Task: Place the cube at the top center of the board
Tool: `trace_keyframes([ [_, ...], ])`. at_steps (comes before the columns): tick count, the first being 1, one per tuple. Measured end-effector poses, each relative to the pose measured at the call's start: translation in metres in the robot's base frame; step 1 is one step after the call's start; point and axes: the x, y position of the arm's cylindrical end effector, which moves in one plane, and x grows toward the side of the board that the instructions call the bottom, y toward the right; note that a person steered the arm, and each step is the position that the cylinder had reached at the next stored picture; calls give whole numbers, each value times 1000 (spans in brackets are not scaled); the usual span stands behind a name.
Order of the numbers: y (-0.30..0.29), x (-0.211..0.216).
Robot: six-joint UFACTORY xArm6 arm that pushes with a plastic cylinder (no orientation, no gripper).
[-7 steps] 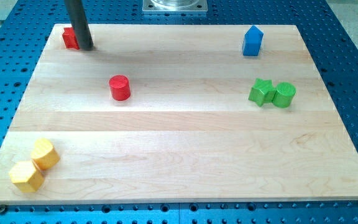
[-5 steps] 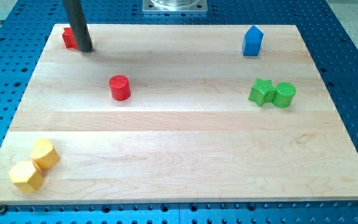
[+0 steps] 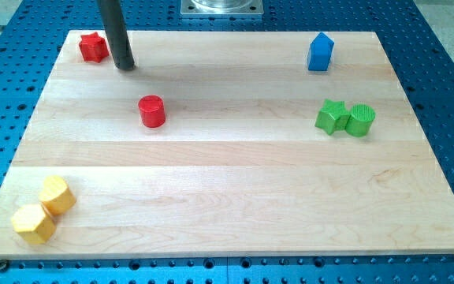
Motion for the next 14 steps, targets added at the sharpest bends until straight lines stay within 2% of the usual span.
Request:
trace_keyframes([
  [4, 240, -54],
  [5, 305, -55],
  [6, 331, -55],
  [7, 345, -55],
  [9, 372, 2],
  [11, 293, 42],
  [12, 320, 87],
  [13, 284, 91],
  [14, 271, 44],
])
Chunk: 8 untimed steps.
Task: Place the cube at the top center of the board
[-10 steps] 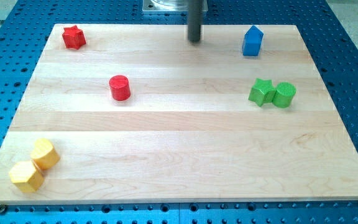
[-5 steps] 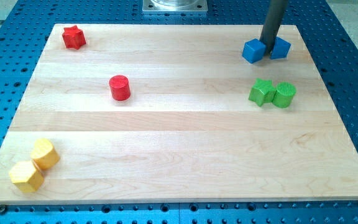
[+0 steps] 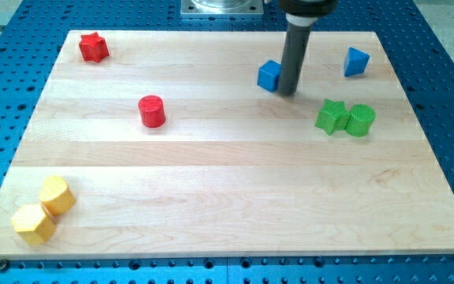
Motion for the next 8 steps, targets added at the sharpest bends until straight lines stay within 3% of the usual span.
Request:
trace_keyframes([
  [1, -6, -22],
  [5, -11, -37],
  [6, -14, 5],
  [7, -56, -6],
  [8, -56, -66],
])
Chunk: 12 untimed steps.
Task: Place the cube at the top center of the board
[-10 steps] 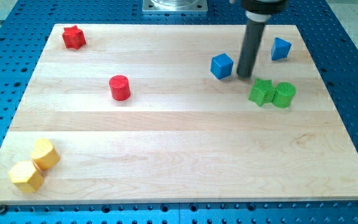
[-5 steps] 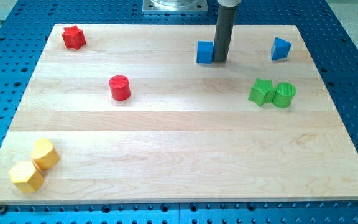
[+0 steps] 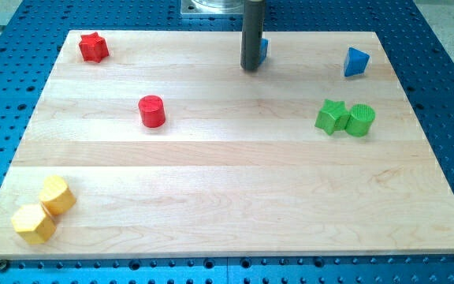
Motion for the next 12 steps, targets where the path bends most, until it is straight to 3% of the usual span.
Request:
trace_keyframes([
  [1, 10, 6],
  [2, 58, 14],
  [3, 55, -19],
  [5, 7, -18],
  [6, 46, -22],
  [7, 57, -60],
  [10, -35, -43],
  [12, -5, -41],
])
